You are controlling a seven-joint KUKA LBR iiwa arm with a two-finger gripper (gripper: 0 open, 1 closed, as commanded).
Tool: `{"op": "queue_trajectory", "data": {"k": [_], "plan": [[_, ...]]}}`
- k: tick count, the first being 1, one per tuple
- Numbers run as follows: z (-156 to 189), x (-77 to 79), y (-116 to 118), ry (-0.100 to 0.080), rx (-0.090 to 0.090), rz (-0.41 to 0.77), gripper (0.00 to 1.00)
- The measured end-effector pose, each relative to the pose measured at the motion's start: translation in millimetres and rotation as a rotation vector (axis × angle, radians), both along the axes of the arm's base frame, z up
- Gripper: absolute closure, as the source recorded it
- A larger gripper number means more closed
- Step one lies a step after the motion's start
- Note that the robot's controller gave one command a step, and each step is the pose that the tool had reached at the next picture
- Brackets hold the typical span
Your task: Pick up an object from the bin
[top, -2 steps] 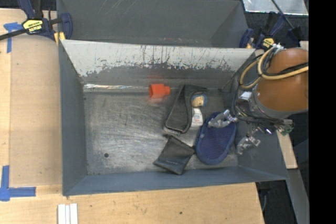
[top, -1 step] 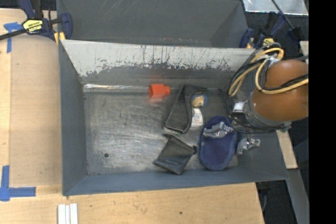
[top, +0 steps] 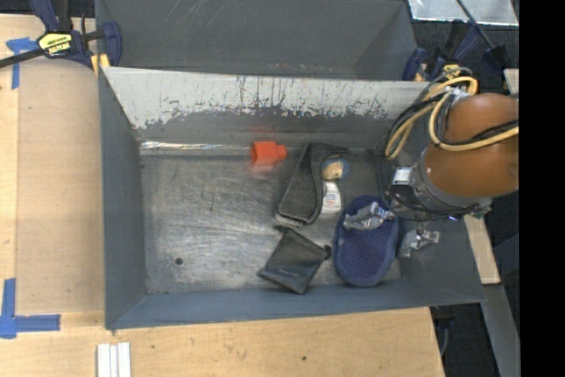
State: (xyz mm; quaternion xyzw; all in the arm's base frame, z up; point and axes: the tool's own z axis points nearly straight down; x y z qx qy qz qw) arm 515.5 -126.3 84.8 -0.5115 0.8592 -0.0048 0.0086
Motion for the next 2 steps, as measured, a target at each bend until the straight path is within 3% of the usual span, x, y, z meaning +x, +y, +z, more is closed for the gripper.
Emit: {"op": "queue_trajectory", "data": {"k": [1, 2], "plan": [[1, 1.6, 2, -0.006, 0.004, 0.0, 1.0], [83, 4.3, 2, 0.009, -0.002, -0.002, 1.0]]}}
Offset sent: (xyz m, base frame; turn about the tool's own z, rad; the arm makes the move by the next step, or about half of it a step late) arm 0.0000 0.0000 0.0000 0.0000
